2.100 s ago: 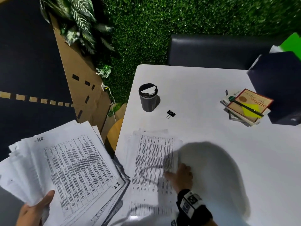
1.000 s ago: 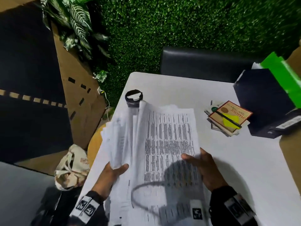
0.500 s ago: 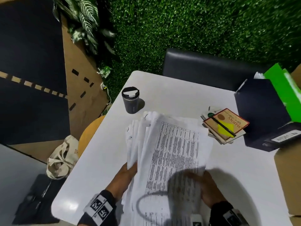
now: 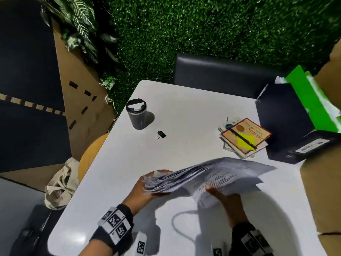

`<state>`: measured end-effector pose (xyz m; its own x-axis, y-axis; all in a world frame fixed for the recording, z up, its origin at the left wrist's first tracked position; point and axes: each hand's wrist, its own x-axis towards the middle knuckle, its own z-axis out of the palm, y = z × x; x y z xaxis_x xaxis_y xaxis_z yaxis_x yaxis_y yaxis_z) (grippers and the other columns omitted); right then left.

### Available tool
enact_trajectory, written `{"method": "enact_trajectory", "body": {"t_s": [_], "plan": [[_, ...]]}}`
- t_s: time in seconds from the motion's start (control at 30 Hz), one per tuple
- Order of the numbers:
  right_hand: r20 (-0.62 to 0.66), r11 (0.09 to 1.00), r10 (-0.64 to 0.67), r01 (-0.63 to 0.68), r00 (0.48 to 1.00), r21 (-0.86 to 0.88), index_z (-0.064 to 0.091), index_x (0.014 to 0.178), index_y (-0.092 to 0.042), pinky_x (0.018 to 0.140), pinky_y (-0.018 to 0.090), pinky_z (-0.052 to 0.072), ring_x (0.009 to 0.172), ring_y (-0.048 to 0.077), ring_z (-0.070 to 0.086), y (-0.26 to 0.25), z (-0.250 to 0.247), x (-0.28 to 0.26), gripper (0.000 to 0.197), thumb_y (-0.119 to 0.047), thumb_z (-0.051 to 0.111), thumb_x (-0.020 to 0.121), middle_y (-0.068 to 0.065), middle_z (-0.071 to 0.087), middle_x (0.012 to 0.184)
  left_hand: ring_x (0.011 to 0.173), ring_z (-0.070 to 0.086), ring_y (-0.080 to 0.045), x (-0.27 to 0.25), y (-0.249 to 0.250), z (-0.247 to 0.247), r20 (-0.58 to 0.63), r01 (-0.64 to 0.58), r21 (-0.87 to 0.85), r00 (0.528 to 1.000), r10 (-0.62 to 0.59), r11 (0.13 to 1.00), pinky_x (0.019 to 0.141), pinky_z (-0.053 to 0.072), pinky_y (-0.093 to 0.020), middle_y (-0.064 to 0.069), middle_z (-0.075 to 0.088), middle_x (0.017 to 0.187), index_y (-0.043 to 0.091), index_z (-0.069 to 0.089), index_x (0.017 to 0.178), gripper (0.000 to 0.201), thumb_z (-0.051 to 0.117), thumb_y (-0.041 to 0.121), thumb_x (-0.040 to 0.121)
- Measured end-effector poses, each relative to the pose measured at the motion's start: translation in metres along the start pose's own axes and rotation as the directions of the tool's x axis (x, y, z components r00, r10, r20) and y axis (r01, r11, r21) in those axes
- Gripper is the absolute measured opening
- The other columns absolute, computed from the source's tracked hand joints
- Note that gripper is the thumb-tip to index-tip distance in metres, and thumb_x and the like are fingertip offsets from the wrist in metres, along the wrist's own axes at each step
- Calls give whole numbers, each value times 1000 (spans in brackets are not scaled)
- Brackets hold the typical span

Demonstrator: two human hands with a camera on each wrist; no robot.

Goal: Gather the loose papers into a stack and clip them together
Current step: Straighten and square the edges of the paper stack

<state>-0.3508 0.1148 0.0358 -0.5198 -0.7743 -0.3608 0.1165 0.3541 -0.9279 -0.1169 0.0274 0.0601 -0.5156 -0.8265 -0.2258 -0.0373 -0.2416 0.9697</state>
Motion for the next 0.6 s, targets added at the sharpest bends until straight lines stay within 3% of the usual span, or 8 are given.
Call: {"method": "enact_trajectory", "body": {"t_s": [0.03, 0.1, 0.17, 0.23, 0.37, 0.5, 0.57, 0.6], "plan": [[22, 999, 36, -36, 999, 4, 67, 73, -10, 72, 24, 49, 47, -10, 57, 2, 0, 0, 18, -11, 81, 63, -17, 65, 50, 95, 68, -1, 1, -3, -1, 2, -5, 2, 1000, 5, 1000, 81, 48, -14, 16, 74, 100, 37, 75, 96, 39, 83, 15, 65], [51, 998, 4, -8, 999, 67, 68, 96, -9, 78, 18, 53, 67, -9, 65, 3, 0, 2, 38, -12, 82, 60, -10, 74, 77, 81, 68, 5, 3, -4, 0, -26, 0, -20, 1000, 0, 1000, 71, 48, -9, 18, 75, 82, 29, 77, 83, 27, 83, 10, 64], [40, 993, -86, 83, 995, 85, 62, 110, -15, 85, 15, 52, 87, -7, 66, -3, 4, 5, 46, -5, 77, 67, -6, 71, 101, 74, 68, 7, 5, -1, 1, -68, 38, -79, 997, -44, 996, 64, 48, -7, 19, 74, 74, 23, 72, 86, 34, 86, 11, 57], [4, 977, -201, 200, 980, 73, 58, 110, -22, 84, 9, 49, 93, -9, 63, -12, 8, 6, 50, -7, 77, 66, -14, 69, 103, 82, 69, 2, 8, 2, 2, -103, 5, -87, 995, -14, 996, 69, 50, -11, 16, 75, 83, 20, 70, 93, 45, 87, 19, 51], [-71, 929, -359, 364, 931, 71, 54, 116, -19, 81, 1, 45, 94, -14, 60, -21, 7, 3, 57, 6, 74, 70, -16, 63, 109, 98, 68, -6, 7, 3, 0, -143, -62, -153, 989, 40, 986, 80, 52, -18, 10, 75, 101, 23, 70, 102, 42, 84, 9, 65], [43, 964, -261, 258, 964, 64, 57, 106, -26, 75, 7, 50, 88, -12, 63, 0, 3, 2, 53, 7, 74, 68, -25, 70, 95, 98, 69, -9, 0, -4, -3, -110, -34, -107, 994, 23, 994, 78, 52, -18, 7, 75, 102, 21, 70, 103, 42, 82, 4, 66], [89, 983, -181, 182, 979, 0, 62, 102, -18, 77, 18, 55, 89, 1, 67, 16, 1, 7, 46, 7, 76, 66, -16, 73, 89, 97, 70, -16, -1, -8, -6, -124, -45, -74, 992, 36, 996, 76, 53, -21, 0, 76, 100, 11, 69, 105, 50, 87, 13, 59], [90, 989, -147, 149, 985, -21, 63, 105, -11, 75, 18, 55, 95, 10, 67, 23, 0, 10, 46, 7, 77, 65, -11, 72, 92, 97, 70, -18, -2, -7, -7, -138, -54, -70, 989, 44, 996, 77, 53, -23, -3, 76, 101, 7, 68, 107, 52, 87, 13, 59]]}}
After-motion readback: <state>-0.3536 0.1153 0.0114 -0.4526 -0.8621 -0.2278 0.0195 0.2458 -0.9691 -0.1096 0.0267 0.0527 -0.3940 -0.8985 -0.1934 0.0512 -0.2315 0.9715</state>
